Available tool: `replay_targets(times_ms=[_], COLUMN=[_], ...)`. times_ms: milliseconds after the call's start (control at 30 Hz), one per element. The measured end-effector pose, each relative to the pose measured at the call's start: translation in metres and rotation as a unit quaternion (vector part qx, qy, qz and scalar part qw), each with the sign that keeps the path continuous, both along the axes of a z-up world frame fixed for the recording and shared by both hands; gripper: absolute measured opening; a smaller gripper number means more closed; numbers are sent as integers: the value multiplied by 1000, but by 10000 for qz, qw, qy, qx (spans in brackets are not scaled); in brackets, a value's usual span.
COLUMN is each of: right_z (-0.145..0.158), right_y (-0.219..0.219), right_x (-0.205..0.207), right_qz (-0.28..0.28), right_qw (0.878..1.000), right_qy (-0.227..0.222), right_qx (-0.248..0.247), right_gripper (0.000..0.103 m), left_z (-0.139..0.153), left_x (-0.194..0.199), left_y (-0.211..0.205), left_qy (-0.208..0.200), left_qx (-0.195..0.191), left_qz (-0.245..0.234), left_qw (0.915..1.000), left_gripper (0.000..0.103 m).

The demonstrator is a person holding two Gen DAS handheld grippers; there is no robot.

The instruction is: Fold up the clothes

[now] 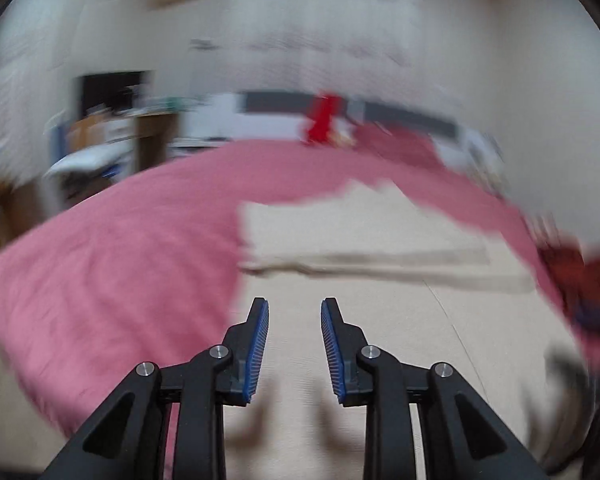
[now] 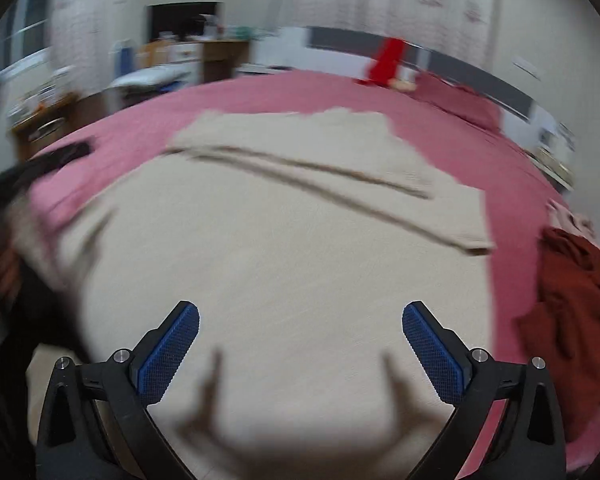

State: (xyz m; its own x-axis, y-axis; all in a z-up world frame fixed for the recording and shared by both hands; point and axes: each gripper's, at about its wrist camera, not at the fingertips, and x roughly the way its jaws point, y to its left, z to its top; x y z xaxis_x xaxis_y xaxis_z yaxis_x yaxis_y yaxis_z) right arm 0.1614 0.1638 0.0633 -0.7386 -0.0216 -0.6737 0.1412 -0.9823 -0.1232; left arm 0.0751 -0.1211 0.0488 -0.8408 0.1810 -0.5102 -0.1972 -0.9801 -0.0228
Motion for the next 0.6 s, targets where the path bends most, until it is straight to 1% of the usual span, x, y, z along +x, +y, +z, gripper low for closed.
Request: replay_targets(times_ms=[33,67,100,133,167,200,233,267,333,367,433,467,500,533,567,600], right_z=[-2,-4,-14,-24,-36,-49,-54,-53,-62,-64,-66,-64,-62,-60,-56,-51], right_y=[13,27,40,53,59,65,62,57,38,32,28,27,29,35,41,47], right_x=[-17,-35,-50,-65,-66,-66,-53,-40,-3,16,34,31,24,13,12,11], right_qz=[-197,-393,-604,-814,-946,-1073,-999,-860,-653,-710,-876,-907,-913,-874,-879,-887], right_qw=[9996,9985,9943,9869,9796,9708,9753,9833,9930,9953,9940,9936,9927,9911,9899,9886], right_qy=[-165,-336,-741,-1155,-1477,-1793,-1600,-1281,-858,-509,-311,-355,-518,-769,-792,-803], right_qx=[-95,-194,-482,-778,-982,-1181,-1149,-966,-479,-427,-577,-566,-589,-647,-778,-913], right_gripper=[103,103,103,103,103,103,103,103,103,103,103,103,103,103,103,103], left_z=[-7,-18,-32,-49,-63,-65,-64,-65,-61,-59,-56,-52,-46,-41,-36,-29], left_x=[-9,-16,-24,-31,-33,-21,-14,-12,-4,0,3,0,1,4,6,4], left_y=[19,33,44,50,51,48,47,47,43,42,32,27,21,13,4,-13], left_qy=[-192,-400,-703,-1031,-1286,-887,-771,-864,-981,-1040,-1197,-1287,-1367,-1348,-1330,-1405], left_qx=[-419,-830,-1273,-1613,-1786,-1769,-1824,-1874,-1781,-1733,-1460,-1265,-993,-739,-483,-195], left_qz=[-220,-258,-180,-82,-58,-70,-8,31,25,22,17,18,47,132,218,389], left_qw=[9987,9954,9892,9815,9755,9802,9802,9785,9791,9794,9820,9836,9856,9880,9897,9891], left_gripper=[27,27,27,27,28,28,30,30,29,29,29,29,29,29,29,29])
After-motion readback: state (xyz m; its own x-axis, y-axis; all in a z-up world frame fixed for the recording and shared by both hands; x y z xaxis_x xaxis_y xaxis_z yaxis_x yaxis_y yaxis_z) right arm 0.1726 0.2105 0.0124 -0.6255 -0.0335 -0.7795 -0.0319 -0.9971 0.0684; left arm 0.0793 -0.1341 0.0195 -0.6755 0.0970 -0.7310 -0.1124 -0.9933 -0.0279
